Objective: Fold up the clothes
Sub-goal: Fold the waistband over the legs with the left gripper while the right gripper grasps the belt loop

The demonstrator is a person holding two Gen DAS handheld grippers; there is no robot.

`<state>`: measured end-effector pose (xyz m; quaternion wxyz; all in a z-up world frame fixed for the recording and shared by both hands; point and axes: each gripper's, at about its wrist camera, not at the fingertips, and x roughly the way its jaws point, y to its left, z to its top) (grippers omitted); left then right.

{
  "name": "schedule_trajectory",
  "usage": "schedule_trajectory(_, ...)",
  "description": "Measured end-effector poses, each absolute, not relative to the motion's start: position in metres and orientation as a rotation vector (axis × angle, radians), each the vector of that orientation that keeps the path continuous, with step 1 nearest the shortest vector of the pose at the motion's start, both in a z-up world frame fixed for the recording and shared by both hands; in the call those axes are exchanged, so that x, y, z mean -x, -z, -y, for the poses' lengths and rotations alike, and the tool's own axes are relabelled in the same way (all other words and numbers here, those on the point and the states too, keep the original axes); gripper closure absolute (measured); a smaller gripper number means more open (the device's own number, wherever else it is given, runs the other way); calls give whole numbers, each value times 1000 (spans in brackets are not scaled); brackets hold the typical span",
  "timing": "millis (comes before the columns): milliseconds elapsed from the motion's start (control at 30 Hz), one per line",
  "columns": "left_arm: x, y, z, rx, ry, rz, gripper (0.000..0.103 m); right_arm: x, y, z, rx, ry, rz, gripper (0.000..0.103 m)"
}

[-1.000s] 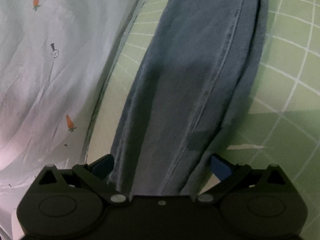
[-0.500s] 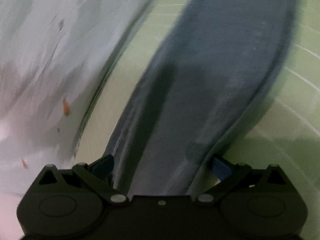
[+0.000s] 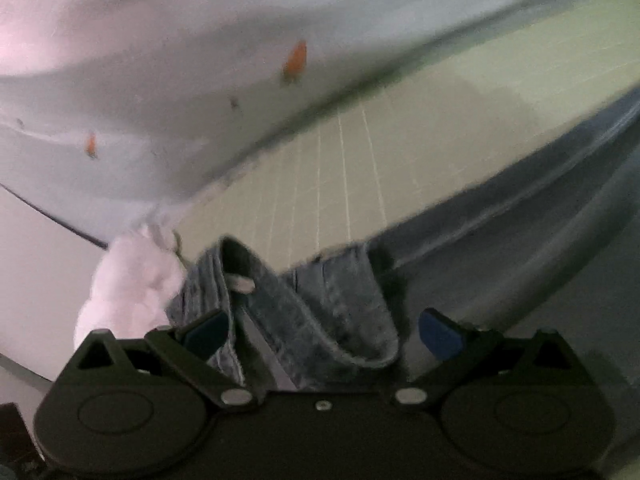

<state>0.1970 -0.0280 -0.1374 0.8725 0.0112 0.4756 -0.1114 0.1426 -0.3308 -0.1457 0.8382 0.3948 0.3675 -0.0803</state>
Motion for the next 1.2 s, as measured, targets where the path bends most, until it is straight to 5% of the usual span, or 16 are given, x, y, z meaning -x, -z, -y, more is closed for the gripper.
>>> schedule_trajectory(167,-200,150,36,-44,269,-1013,8,-153,178,327,-970,147,-829,5)
schedule_trajectory(233,-201,152,36,-37,272,-1019,8,-155,175,324,-976,98,-814,42)
schedule_trajectory(267,-200,152,36,-34,275,-1021,8,-156,171,322,-963,89,-814,72)
schedule_trajectory(333,-199,150,37,-34,286,-1022,8,-146,150,321,-897,72,-753,87)
schedule_trajectory(467,-190,143,43,-29,375,-1008,8,-118,111,327,-772,76,-632,88)
schedule_trajectory(667,-175,151,70,-130,434,-1042,7,-105,145,355,-663,364,-860,65)
schedule_trajectory(700,-175,151,73,-146,432,-1044,7,-99,144,356,-669,371,-846,51)
schedule_trajectory(733,-174,152,75,-163,430,-1044,7,-94,141,355,-661,372,-827,26)
schedule_trajectory(800,-174,151,78,-185,430,-1043,7,-89,134,348,-601,372,-812,5)
schedule_trajectory(1200,-156,116,113,-322,530,-876,3,-25,152,385,-544,585,-868,1)
